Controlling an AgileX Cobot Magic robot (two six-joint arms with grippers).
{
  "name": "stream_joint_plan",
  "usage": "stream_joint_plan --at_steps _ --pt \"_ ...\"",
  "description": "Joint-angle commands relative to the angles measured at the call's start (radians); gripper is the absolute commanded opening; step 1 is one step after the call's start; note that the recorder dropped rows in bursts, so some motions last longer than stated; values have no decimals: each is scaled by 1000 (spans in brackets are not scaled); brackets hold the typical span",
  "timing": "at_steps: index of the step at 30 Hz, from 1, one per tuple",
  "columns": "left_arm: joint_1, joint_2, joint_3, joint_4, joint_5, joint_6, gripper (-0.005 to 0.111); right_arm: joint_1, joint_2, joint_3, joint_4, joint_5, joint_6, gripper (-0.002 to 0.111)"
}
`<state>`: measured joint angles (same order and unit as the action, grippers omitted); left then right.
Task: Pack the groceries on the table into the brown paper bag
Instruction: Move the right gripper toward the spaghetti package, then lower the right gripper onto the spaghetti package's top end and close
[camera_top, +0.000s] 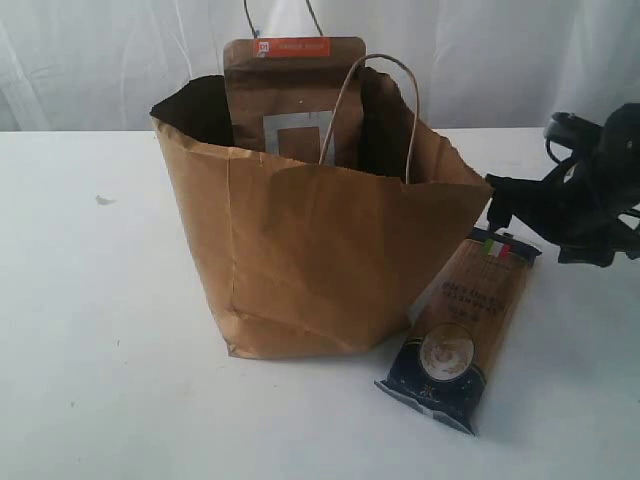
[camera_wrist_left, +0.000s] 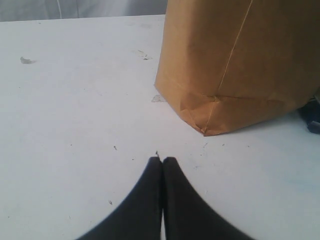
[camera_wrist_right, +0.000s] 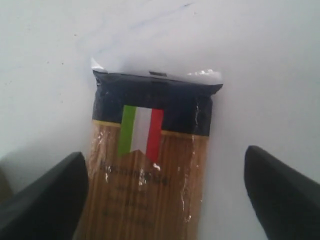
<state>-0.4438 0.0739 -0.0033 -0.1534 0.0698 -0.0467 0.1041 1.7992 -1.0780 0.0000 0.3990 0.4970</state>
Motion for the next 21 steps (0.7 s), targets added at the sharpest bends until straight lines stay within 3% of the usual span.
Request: stream_joint_plan --at_steps 1,17,20,21 --pt "3 -5 3 -5 6 0 0 7 58 -61 0 20 -17 78" --pt "3 -5 3 -5 6 0 0 65 231 -147 -13 90 -80 76" --pt "3 -5 3 -5 6 2 0 66 238 -147 -92 134 -83 64" --pt "3 -5 3 -5 6 2 0 66 238 -147 -139 166 -91 53"
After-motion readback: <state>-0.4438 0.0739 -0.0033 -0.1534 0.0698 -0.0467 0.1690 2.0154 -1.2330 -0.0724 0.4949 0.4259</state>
